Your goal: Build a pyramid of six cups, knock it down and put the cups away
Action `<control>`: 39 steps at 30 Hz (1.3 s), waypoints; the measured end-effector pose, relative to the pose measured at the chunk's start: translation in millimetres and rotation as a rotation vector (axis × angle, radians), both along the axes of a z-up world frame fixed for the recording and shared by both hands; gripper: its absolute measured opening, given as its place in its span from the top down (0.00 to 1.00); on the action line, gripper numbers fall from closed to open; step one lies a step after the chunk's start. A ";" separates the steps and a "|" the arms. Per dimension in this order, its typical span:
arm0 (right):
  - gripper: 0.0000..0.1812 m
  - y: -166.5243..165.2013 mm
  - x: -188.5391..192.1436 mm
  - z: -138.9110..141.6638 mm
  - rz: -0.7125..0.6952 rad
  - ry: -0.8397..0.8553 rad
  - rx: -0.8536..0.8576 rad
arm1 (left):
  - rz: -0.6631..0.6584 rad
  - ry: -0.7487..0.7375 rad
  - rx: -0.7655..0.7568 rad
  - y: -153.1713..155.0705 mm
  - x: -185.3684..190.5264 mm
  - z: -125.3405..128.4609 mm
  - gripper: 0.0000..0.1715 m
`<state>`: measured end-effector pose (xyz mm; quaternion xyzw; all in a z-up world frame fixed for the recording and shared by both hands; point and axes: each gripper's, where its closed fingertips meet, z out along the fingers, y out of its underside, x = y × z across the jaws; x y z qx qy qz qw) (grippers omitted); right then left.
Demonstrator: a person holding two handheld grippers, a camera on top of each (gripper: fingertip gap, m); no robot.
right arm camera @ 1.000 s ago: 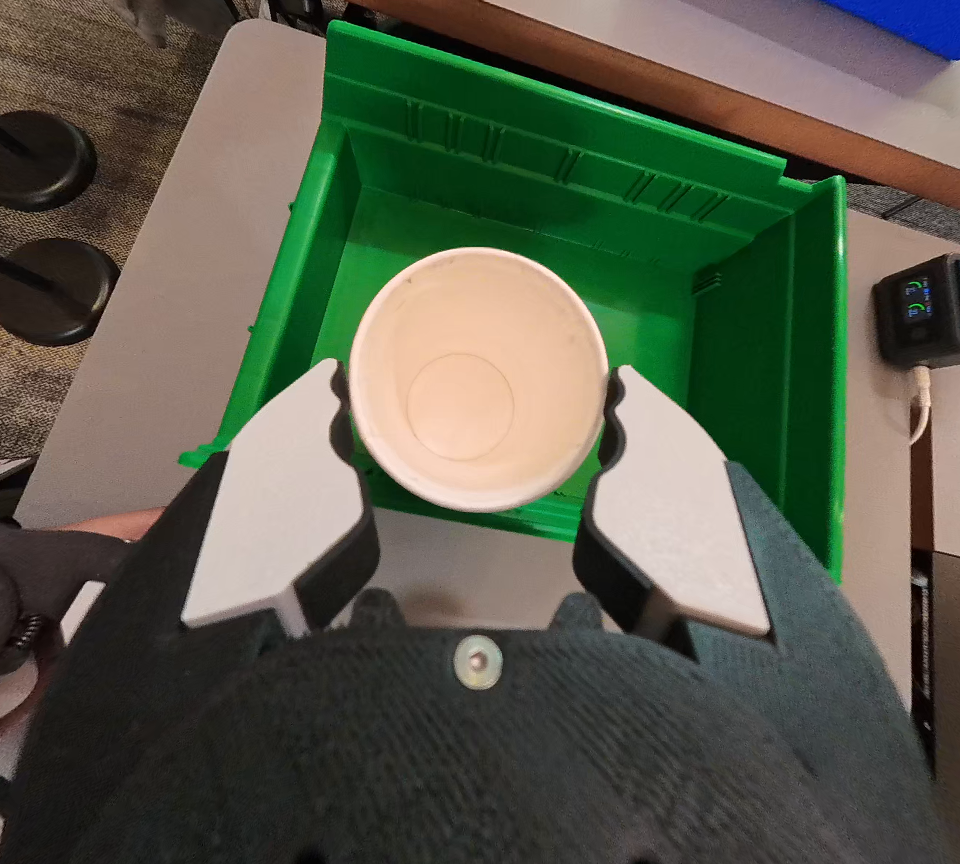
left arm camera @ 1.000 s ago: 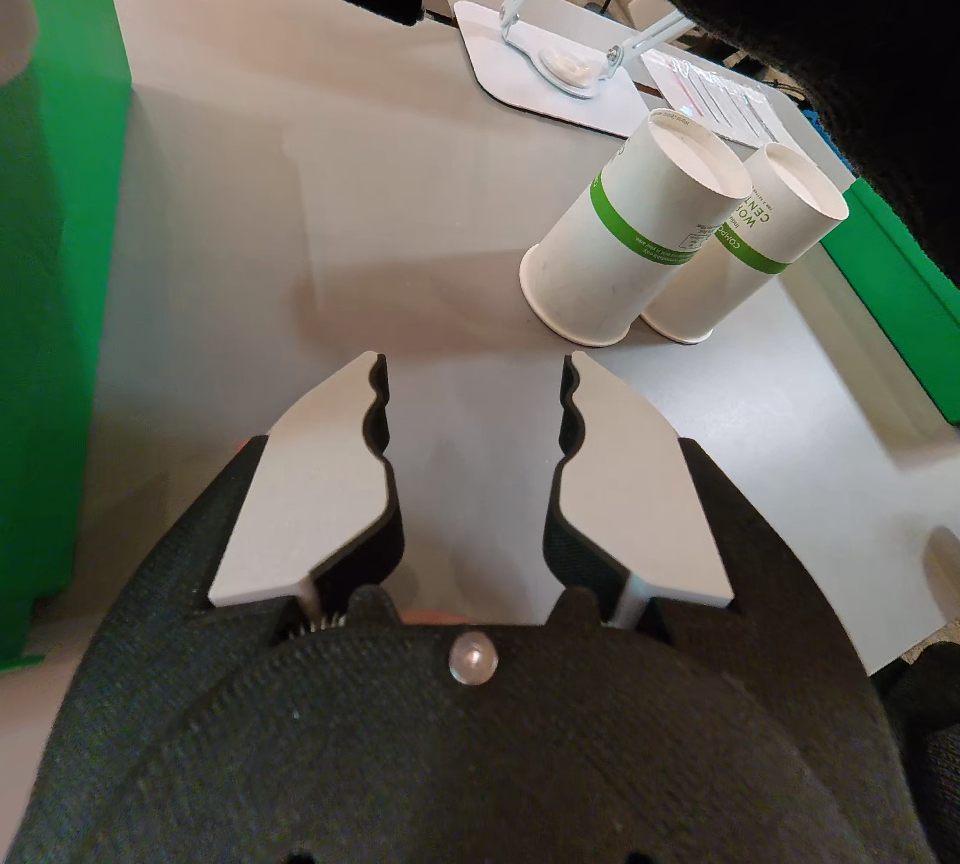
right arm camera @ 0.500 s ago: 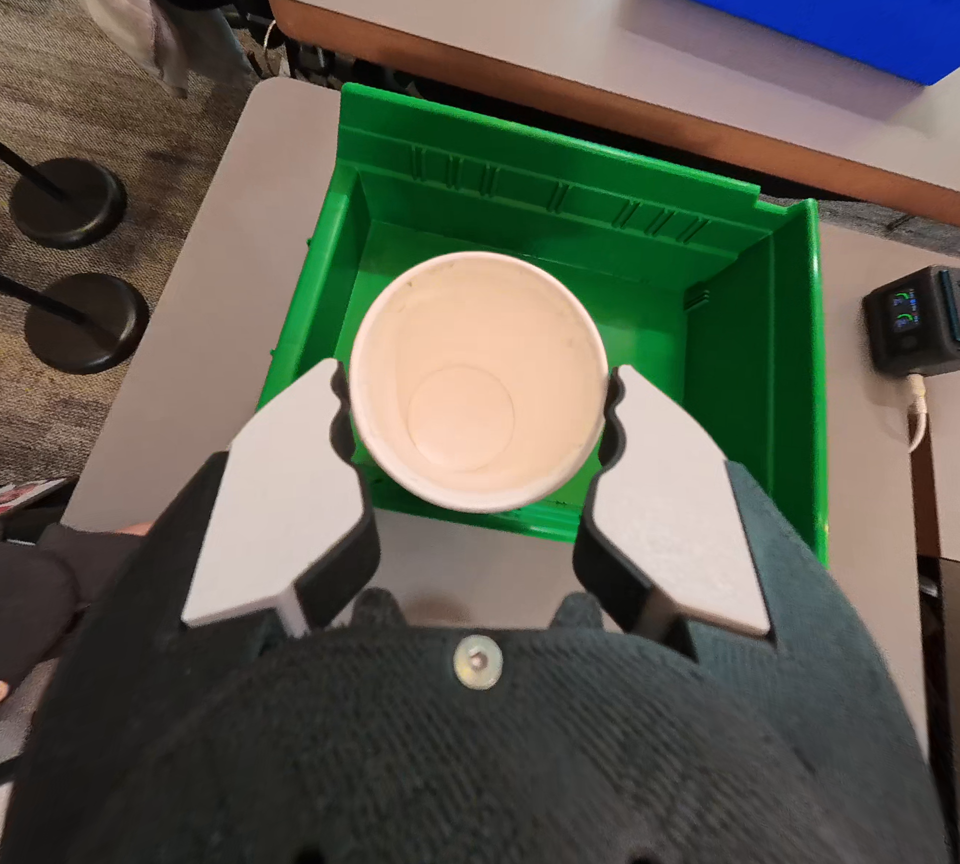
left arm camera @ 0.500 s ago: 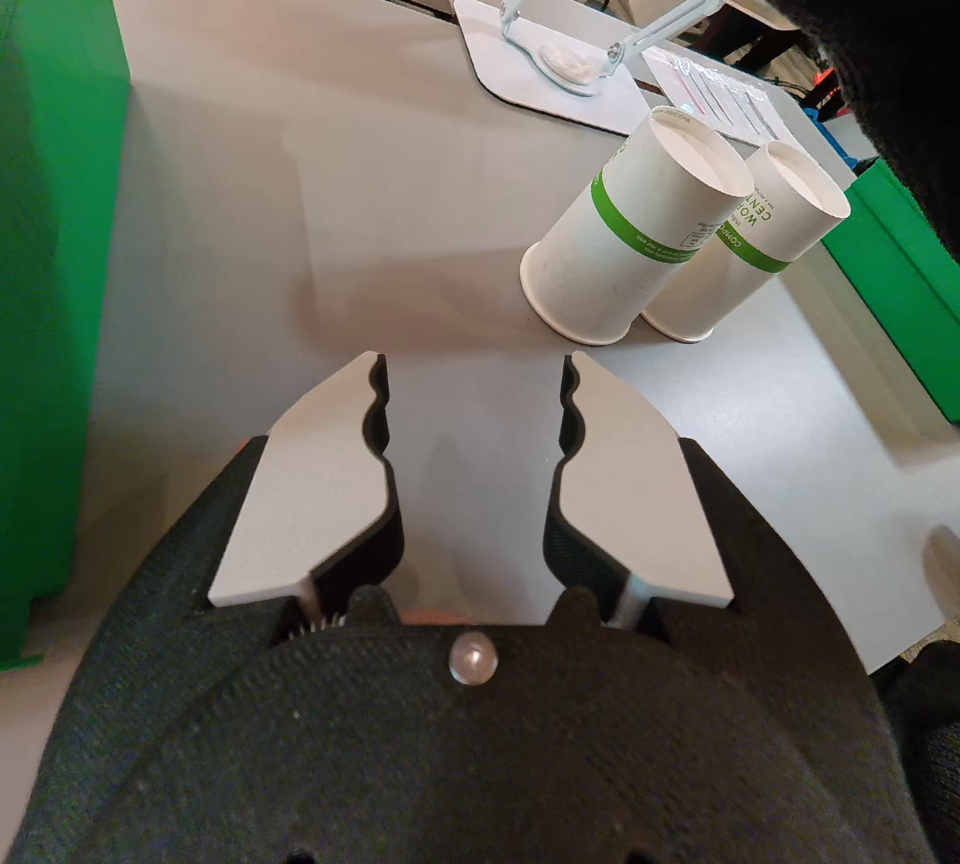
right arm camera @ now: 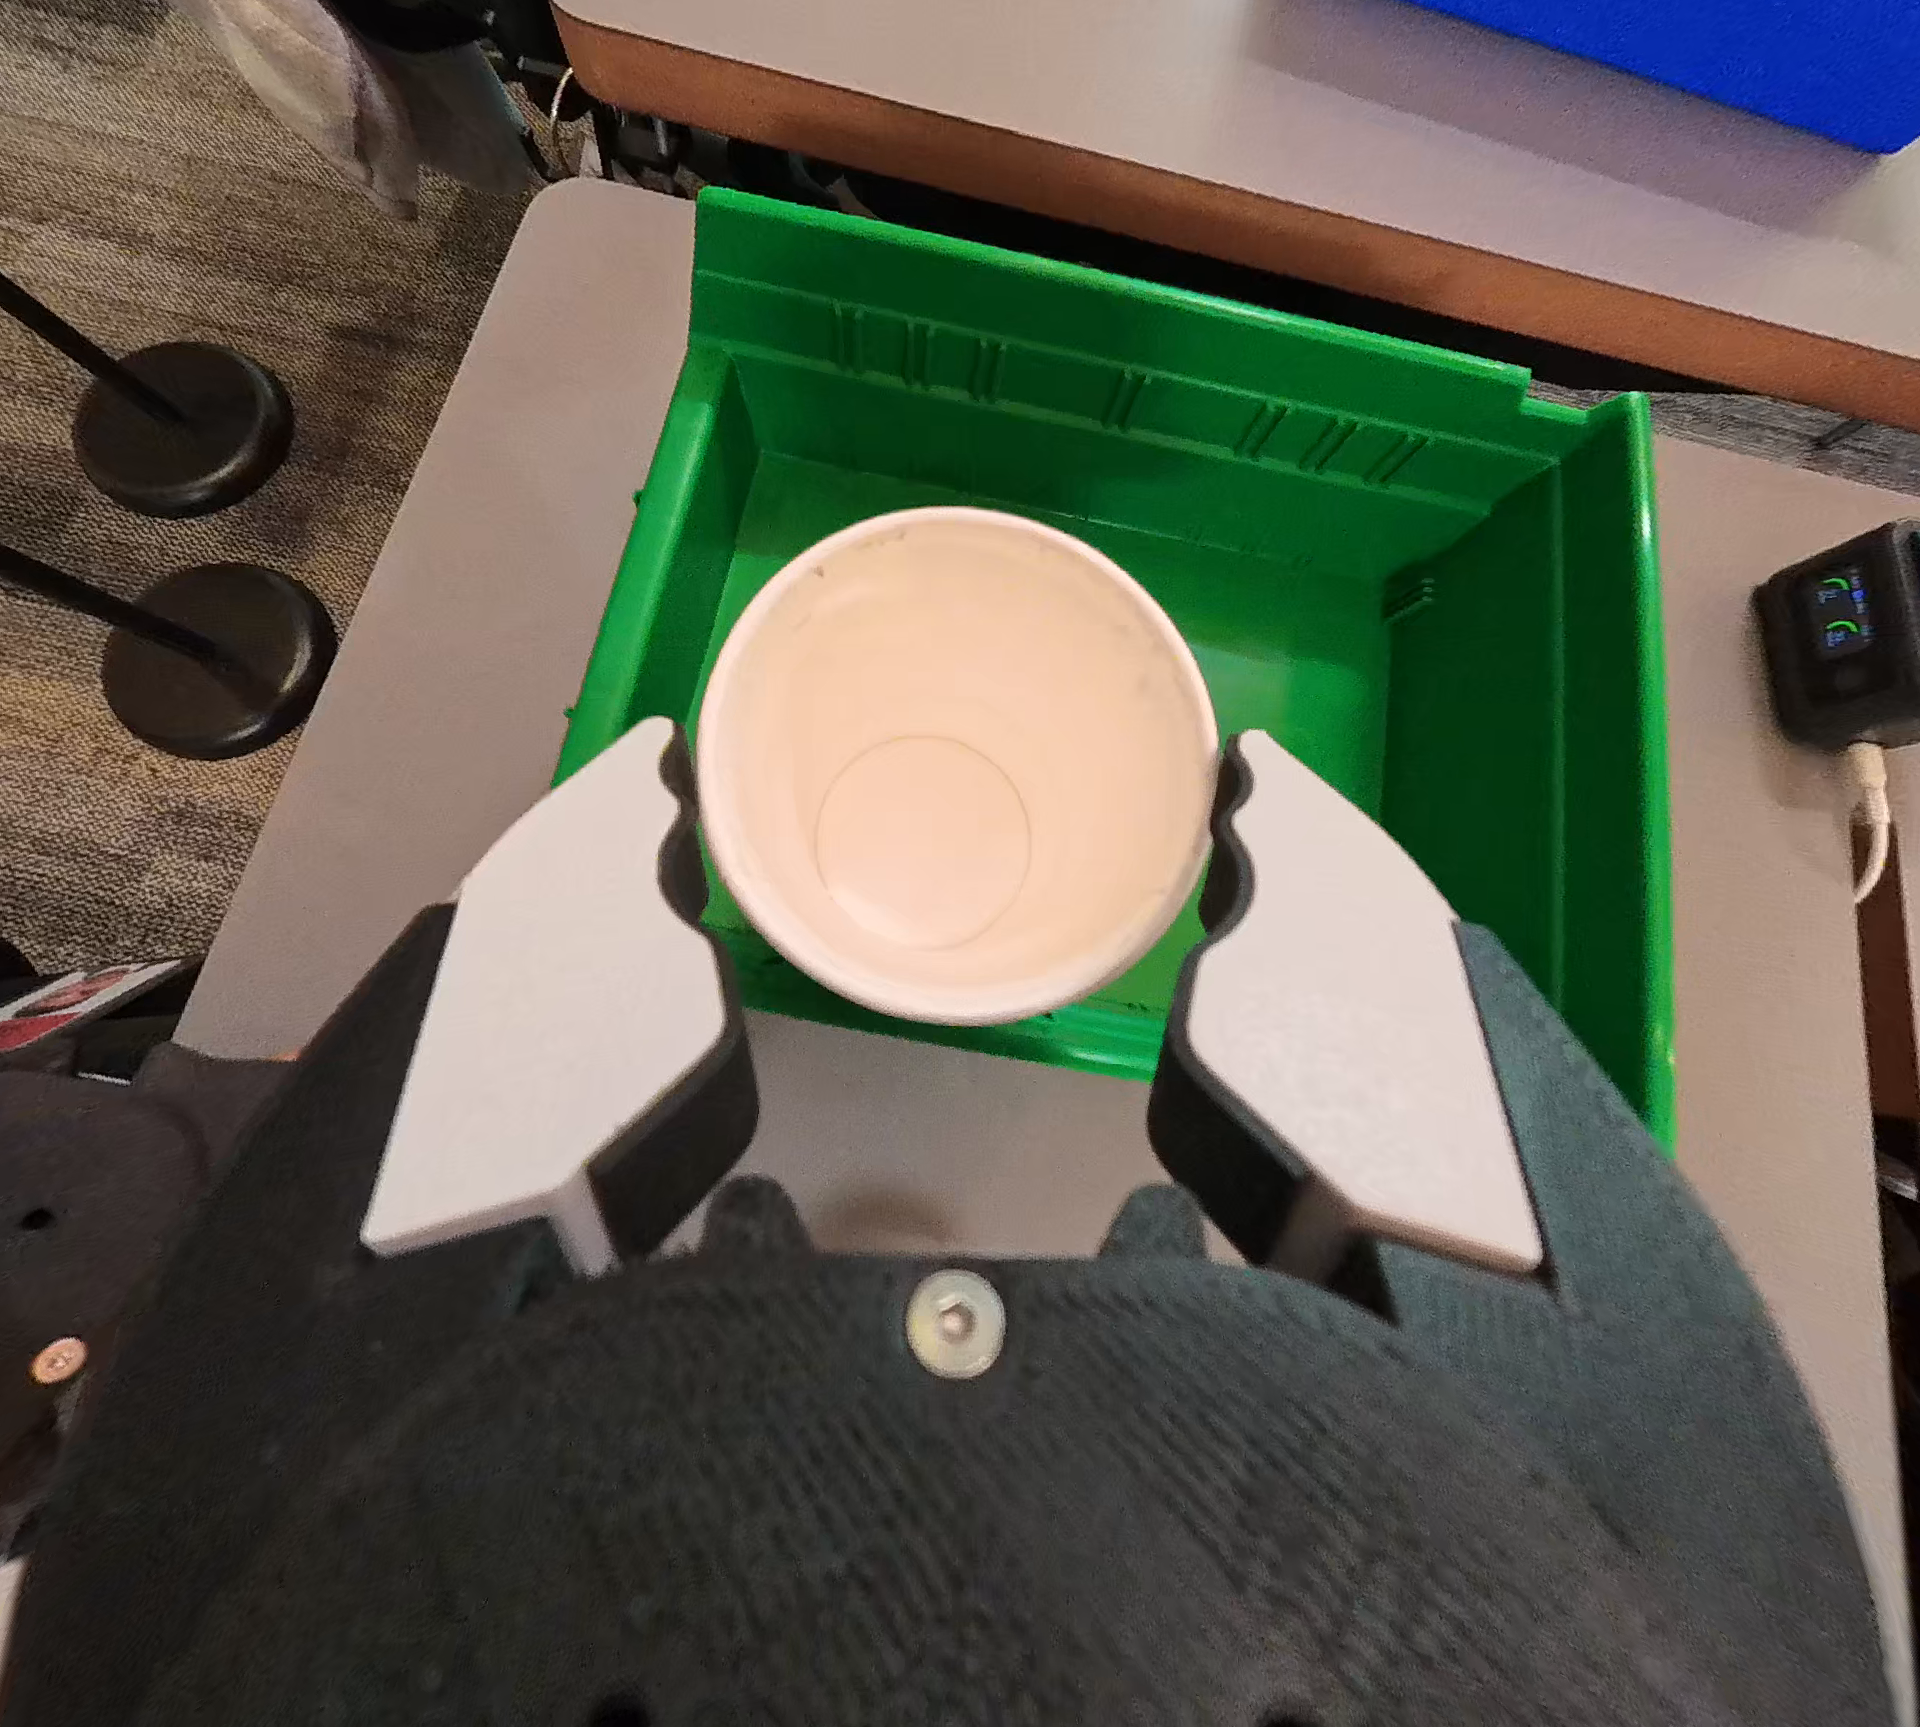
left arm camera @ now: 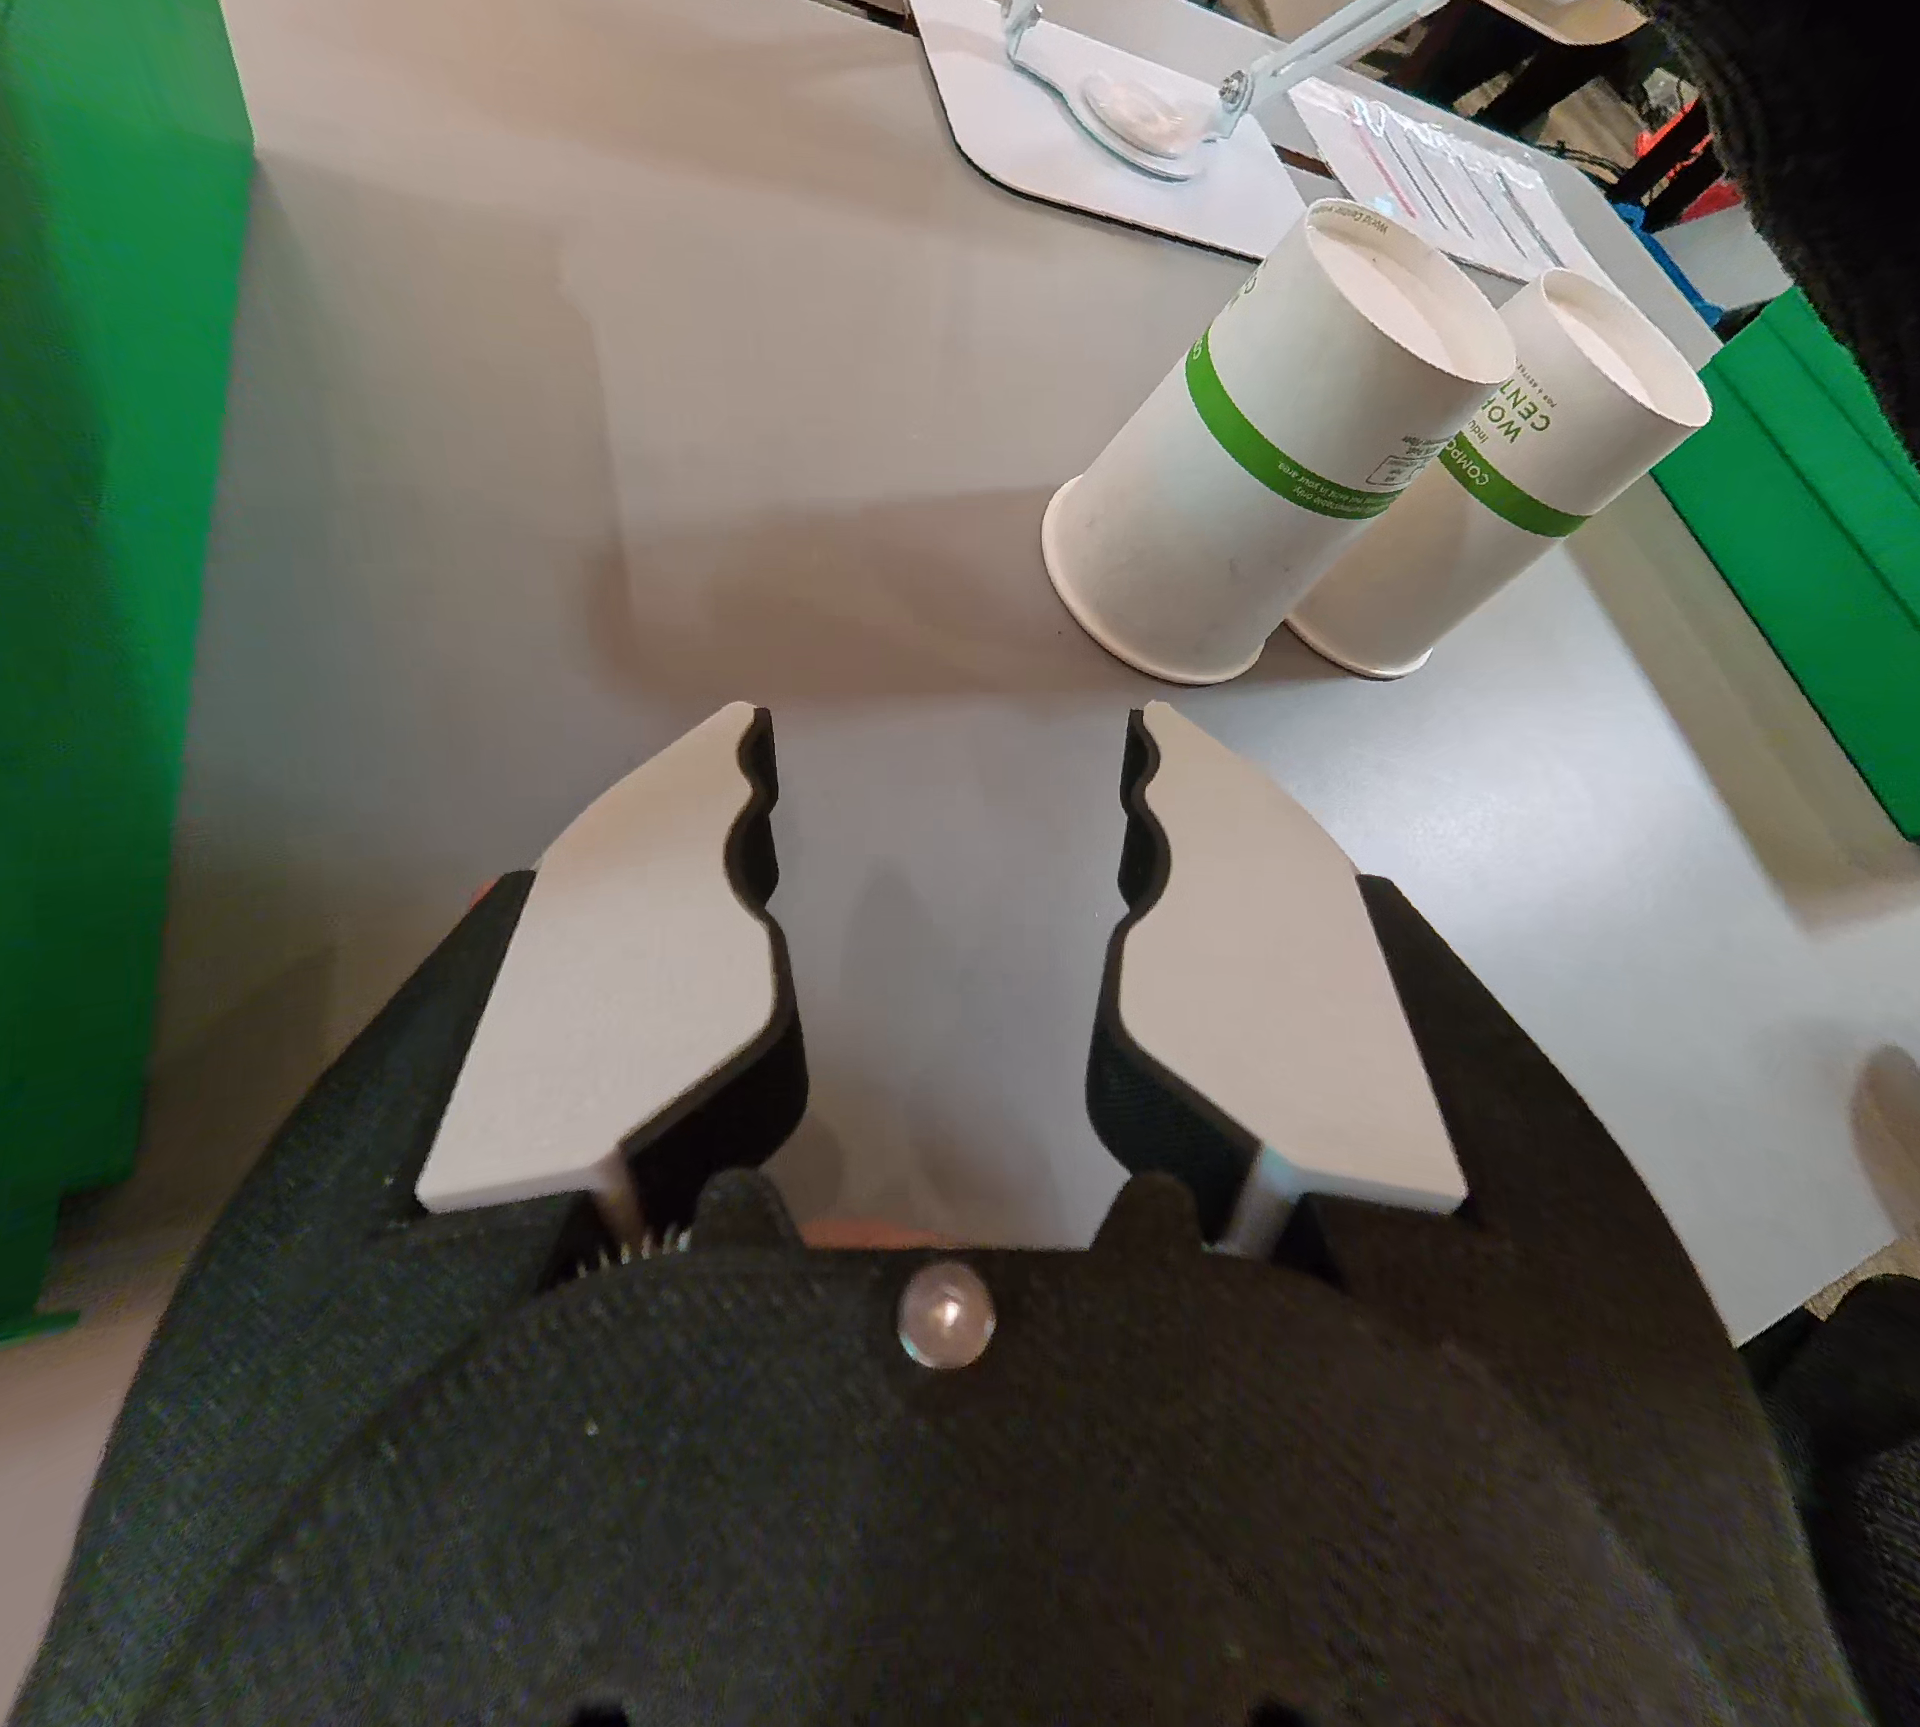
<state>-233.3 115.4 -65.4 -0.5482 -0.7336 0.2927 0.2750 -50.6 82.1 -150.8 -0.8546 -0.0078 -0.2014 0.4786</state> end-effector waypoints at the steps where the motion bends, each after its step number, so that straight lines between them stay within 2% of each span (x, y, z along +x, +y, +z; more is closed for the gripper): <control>1: 0.47 -0.1 0.0 0.4 0.000 0.000 -0.008 | 0.000 -0.001 0.000 -0.1 0.0 0.0 0.62; 15: 0.47 1.4 -0.2 5.3 -0.004 0.006 -0.016 | -0.002 0.003 -0.003 -0.3 0.6 -0.6 0.62; 22: 0.48 3.0 -2.5 20.5 -0.008 0.051 -0.001 | -0.002 0.003 -0.004 -0.4 0.7 -0.6 0.62; 32: 0.48 2.5 3.8 83.2 -0.029 0.183 -0.006 | -0.009 0.000 0.007 -0.7 2.7 1.4 0.62; 39: 0.49 3.0 48.6 139.4 -0.096 0.299 0.006 | 0.001 -0.019 0.073 0.3 3.1 14.6 0.62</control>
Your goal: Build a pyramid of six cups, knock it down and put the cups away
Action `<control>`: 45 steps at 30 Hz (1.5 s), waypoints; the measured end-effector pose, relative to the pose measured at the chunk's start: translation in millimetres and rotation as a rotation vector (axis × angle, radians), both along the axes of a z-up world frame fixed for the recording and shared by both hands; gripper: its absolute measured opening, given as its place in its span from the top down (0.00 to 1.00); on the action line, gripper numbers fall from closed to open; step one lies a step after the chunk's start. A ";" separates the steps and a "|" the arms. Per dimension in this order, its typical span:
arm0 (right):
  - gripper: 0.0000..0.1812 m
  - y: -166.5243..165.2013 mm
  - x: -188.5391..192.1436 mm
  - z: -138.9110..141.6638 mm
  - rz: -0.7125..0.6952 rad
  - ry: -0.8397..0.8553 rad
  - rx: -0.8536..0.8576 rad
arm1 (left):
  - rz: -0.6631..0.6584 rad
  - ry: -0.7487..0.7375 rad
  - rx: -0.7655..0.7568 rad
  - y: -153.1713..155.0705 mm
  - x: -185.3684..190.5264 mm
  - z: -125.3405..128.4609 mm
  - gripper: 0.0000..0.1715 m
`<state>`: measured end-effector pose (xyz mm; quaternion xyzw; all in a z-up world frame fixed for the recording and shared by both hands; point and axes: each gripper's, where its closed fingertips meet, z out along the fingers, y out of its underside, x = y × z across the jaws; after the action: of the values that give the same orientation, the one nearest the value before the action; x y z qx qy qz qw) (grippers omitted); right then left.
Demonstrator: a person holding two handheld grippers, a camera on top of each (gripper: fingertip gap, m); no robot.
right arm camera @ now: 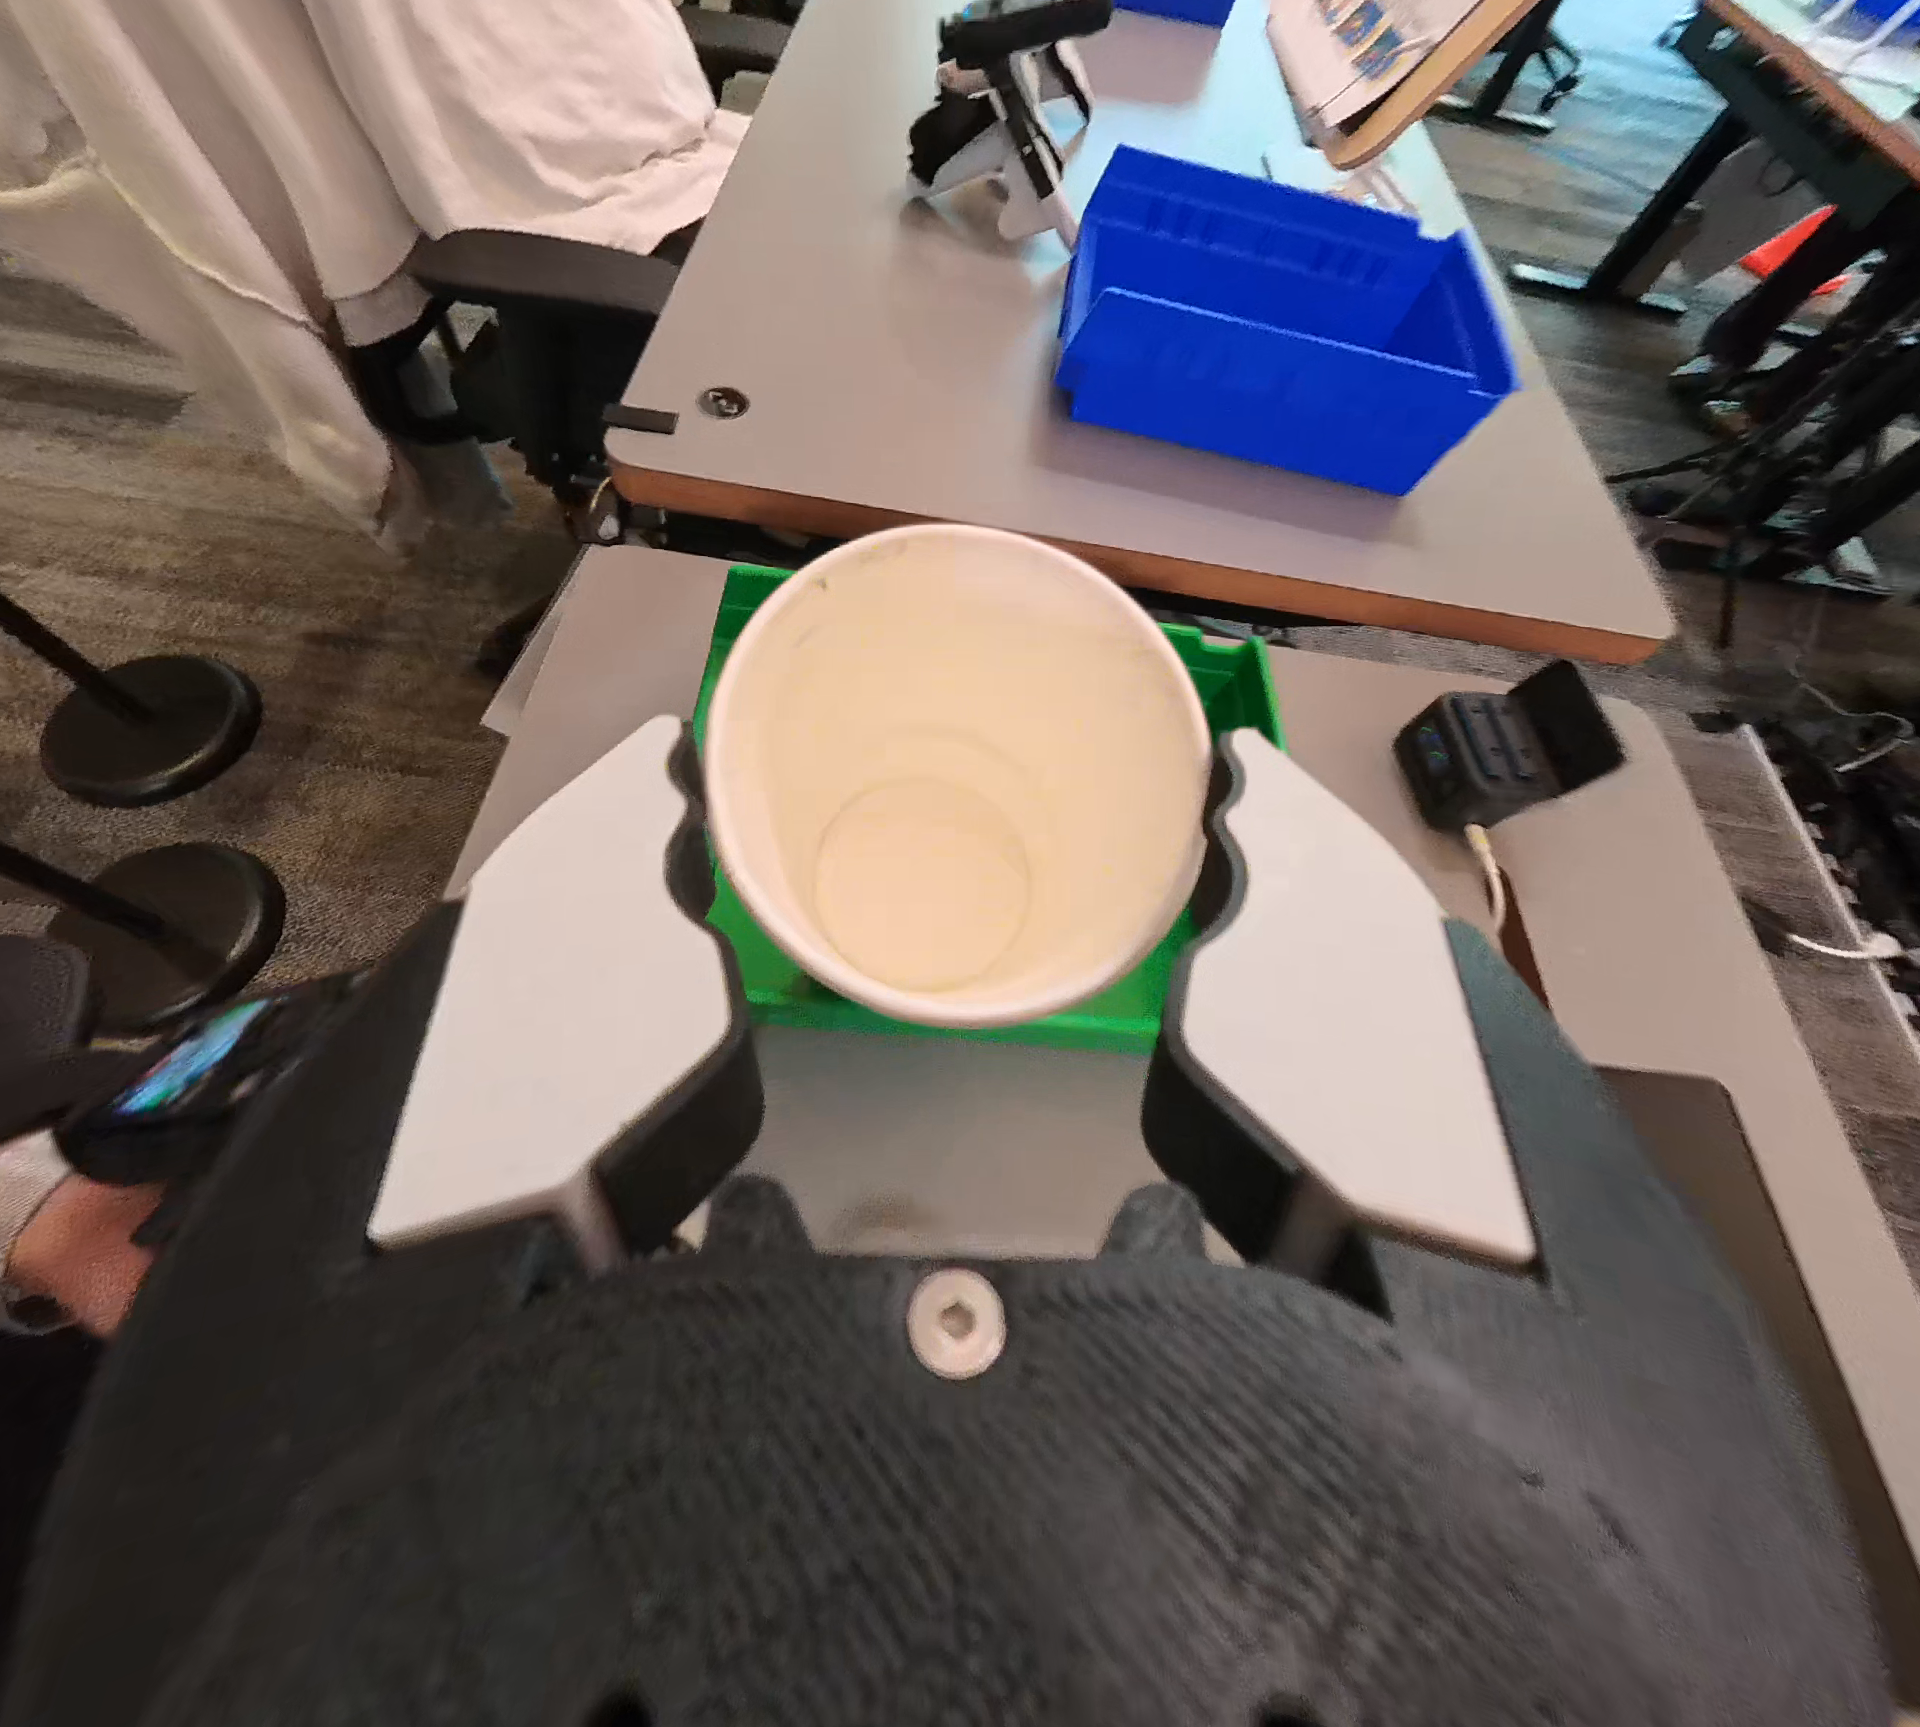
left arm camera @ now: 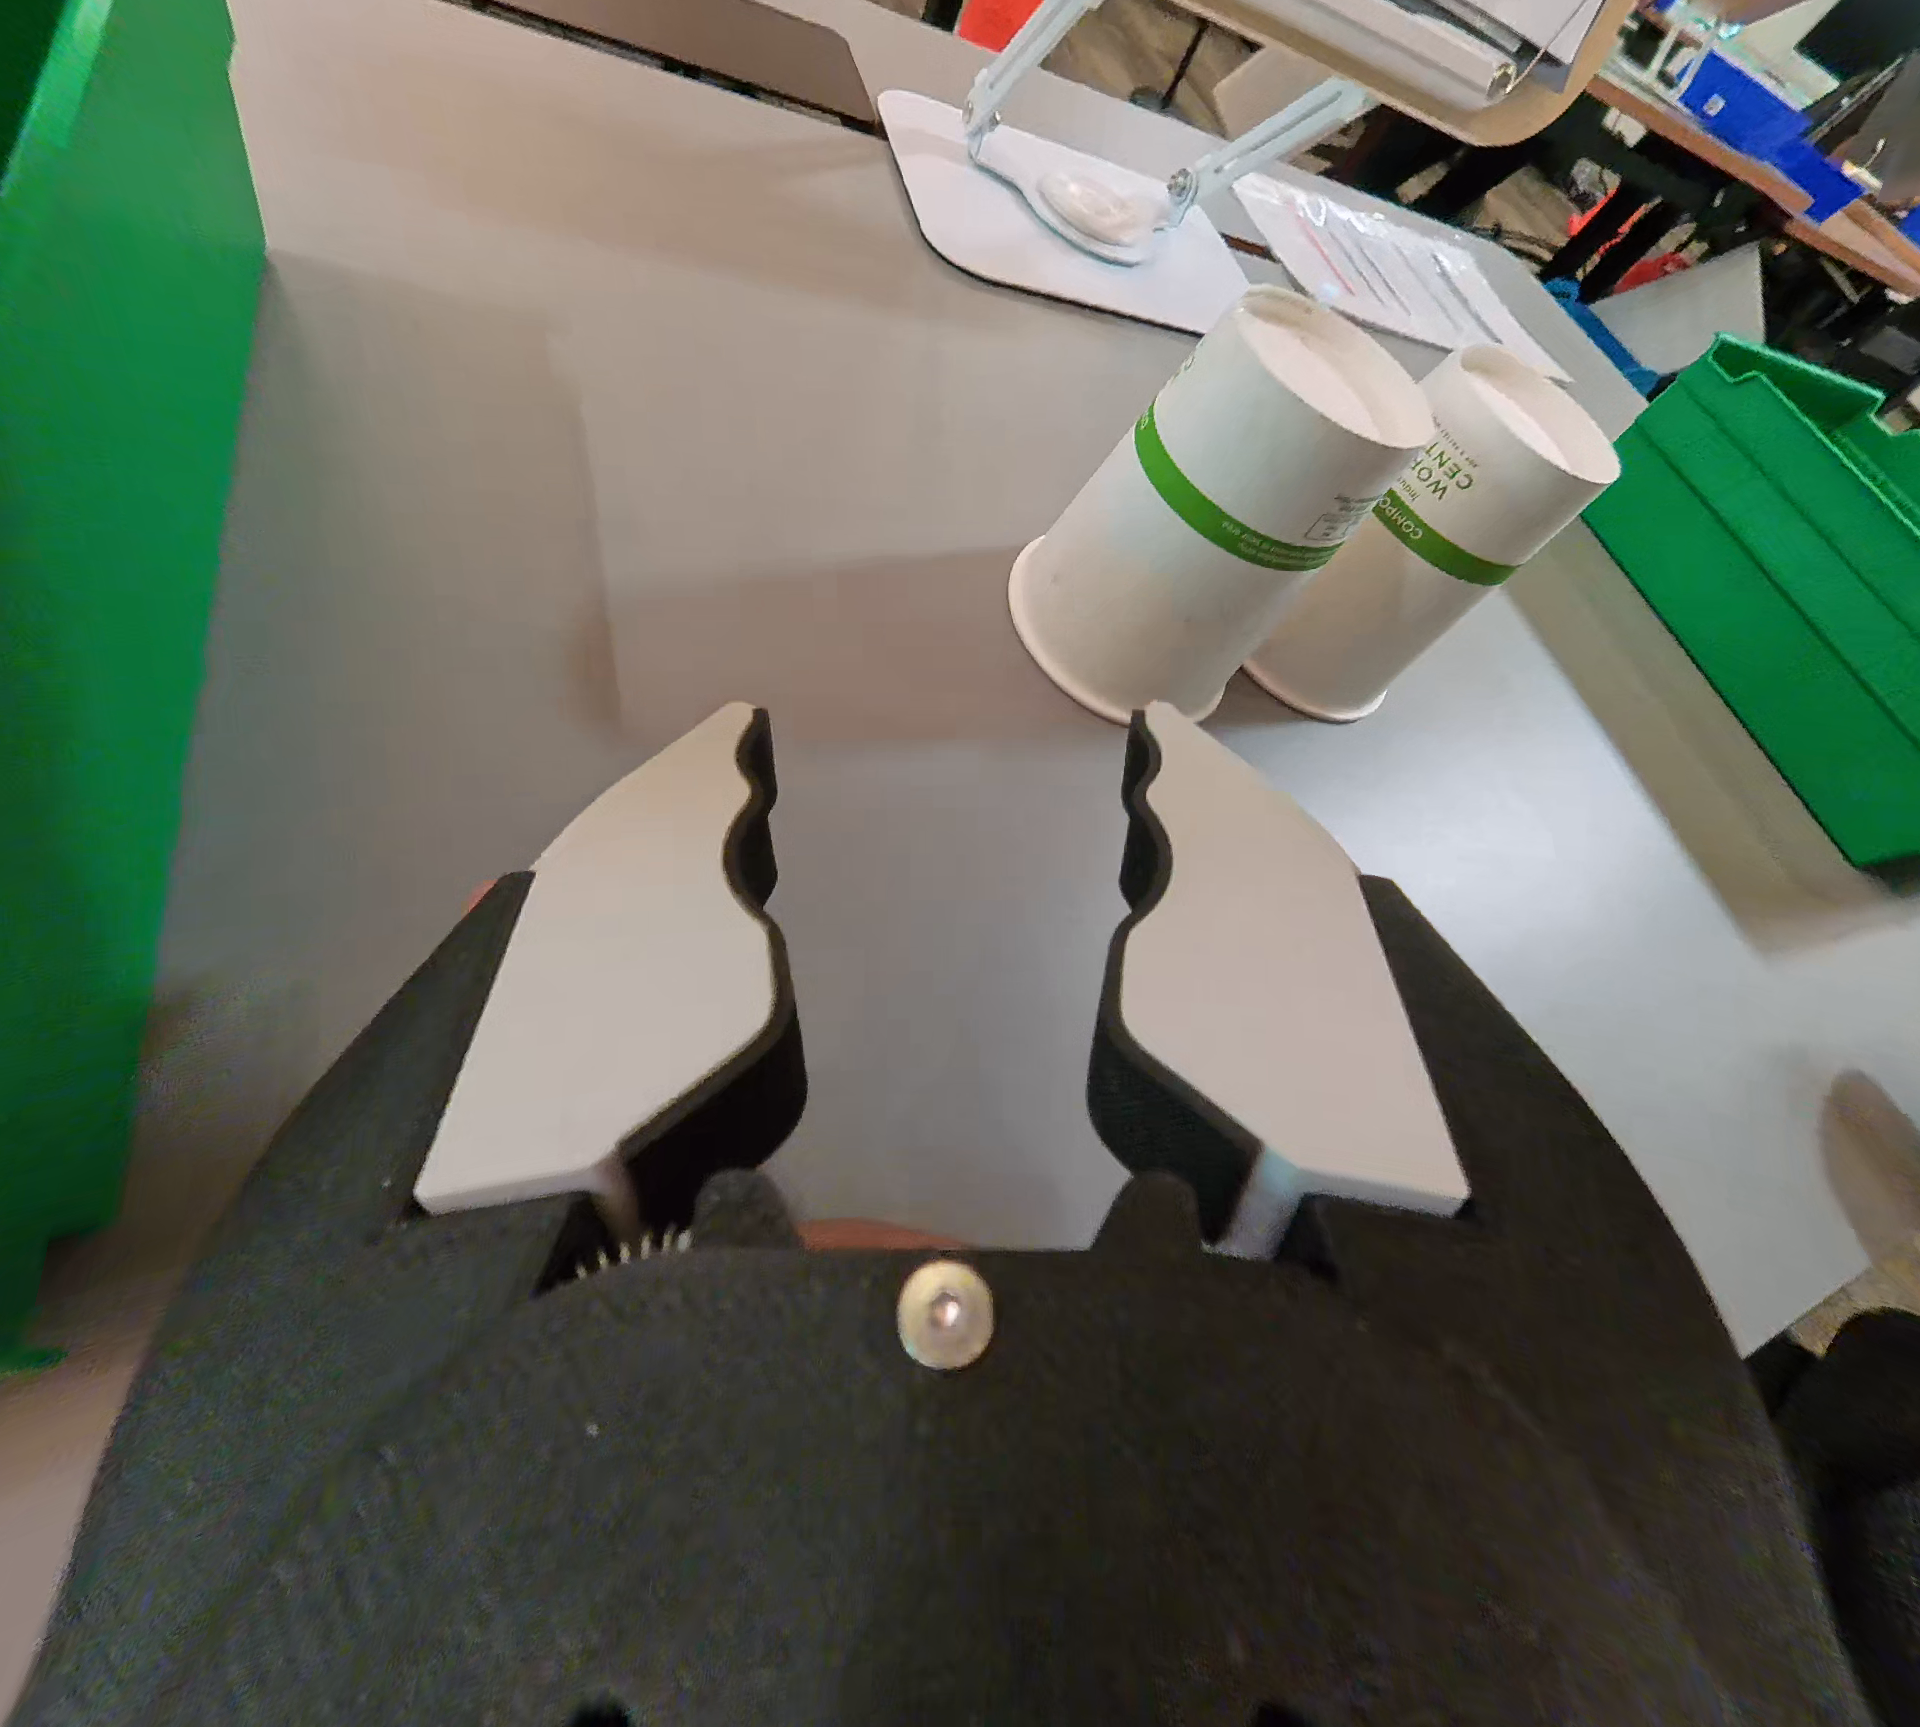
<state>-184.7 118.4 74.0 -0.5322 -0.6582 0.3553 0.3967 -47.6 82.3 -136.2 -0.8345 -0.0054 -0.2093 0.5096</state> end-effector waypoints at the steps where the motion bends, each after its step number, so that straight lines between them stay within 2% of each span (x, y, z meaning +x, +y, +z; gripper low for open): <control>1: 0.49 0.3 11.2 6.4 -0.017 0.010 0.005 | 0.006 0.003 0.013 0.1 -0.7 2.3 0.62; 5: 0.49 -5.0 65.6 20.4 -0.098 0.030 -0.007 | 0.056 0.044 0.083 1.5 -6.2 14.7 0.57; 9: 0.49 -18.5 129.7 8.0 -0.201 0.009 -0.005 | 0.056 0.055 0.192 -0.6 0.1 35.3 0.47; 12: 0.49 -28.4 179.5 -10.4 -0.307 0.003 0.011 | -0.051 0.079 0.236 -5.9 22.2 40.9 0.44; 16: 0.49 -38.0 240.0 -48.4 -0.471 -0.034 0.007 | -0.202 0.134 0.312 -14.9 61.8 48.8 0.43; 19: 0.49 -47.9 272.5 -72.2 -0.545 -0.029 -0.003 | -0.343 0.165 0.352 -23.8 103.3 50.1 0.44; 23: 0.49 -58.4 302.8 -95.4 -0.605 -0.010 -0.013 | -0.527 0.195 0.343 -36.1 161.5 38.8 0.43; 28: 0.49 -69.1 326.7 -123.6 -0.621 -0.036 -0.045 | -0.635 0.216 0.353 -44.9 204.9 31.7 0.44; 31: 0.49 -71.1 331.3 -135.0 -0.617 -0.054 -0.054 | -0.663 0.242 0.349 -44.9 216.2 24.1 0.43; 33: 0.49 -69.3 332.5 -138.3 -0.617 -0.057 -0.063 | -0.646 0.255 0.349 -40.9 216.2 22.1 0.43; 36: 0.49 -70.0 330.2 -138.4 -0.594 -0.028 -0.118 | -0.617 0.229 0.361 -35.6 208.7 26.8 0.51; 45: 0.48 -66.8 328.0 -141.5 -0.566 0.026 -0.242 | -0.629 0.239 0.363 -33.5 201.4 26.4 0.52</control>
<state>143.3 51.6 -67.5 -0.7331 -0.4314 0.3132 0.4223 153.8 48.8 -109.8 -0.7102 0.3477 -0.2543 0.5569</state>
